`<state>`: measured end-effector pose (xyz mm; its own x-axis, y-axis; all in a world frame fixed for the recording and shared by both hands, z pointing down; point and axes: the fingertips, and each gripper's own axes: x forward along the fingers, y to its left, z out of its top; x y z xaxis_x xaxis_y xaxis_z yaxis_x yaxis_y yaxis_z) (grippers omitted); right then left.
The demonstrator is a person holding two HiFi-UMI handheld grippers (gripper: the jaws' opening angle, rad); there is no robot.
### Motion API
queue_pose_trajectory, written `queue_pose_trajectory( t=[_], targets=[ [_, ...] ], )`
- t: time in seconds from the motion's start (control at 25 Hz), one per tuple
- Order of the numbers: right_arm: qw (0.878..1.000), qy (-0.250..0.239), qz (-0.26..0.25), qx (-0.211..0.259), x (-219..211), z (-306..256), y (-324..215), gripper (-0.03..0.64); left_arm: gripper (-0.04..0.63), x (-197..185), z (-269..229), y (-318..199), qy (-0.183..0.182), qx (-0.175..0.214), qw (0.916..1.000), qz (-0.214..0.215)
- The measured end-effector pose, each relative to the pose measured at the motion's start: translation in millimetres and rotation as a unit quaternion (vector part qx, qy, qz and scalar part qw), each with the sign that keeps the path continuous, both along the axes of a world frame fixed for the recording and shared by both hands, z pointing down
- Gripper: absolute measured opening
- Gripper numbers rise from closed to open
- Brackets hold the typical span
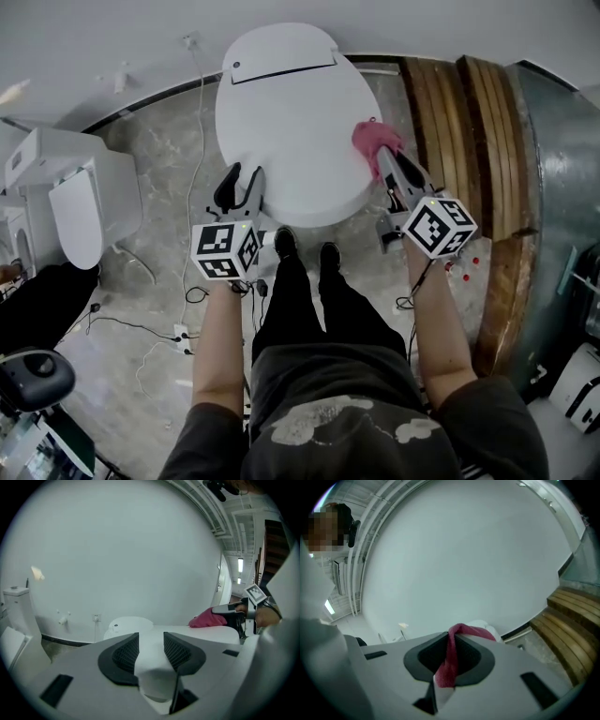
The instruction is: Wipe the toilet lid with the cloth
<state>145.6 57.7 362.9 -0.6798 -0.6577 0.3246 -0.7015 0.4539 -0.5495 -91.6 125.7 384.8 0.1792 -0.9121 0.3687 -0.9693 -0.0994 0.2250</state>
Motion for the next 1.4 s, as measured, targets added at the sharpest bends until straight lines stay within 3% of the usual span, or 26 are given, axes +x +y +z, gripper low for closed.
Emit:
queue_pose_trajectory(
  t=[0.4, 0.84, 1.4],
  targets=[
    [0.998, 0.013, -0.034, -0.056, 12, 79, 33, 0.041, 0.181, 10, 80, 38, 0.008, -0.050, 0.9980, -0.037],
    [0.991, 0.060, -0.074, -0.095, 15, 165, 62, 0.041, 0.181, 20, 160, 61, -0.019, -0.090, 0.9927, -0.079],
    [0.986, 0.065, -0.083, -0.131, 13, 250, 70, 0.041, 0.181, 33, 234, 68, -0.025, -0.133, 0.9887, -0.065]
  ],
)
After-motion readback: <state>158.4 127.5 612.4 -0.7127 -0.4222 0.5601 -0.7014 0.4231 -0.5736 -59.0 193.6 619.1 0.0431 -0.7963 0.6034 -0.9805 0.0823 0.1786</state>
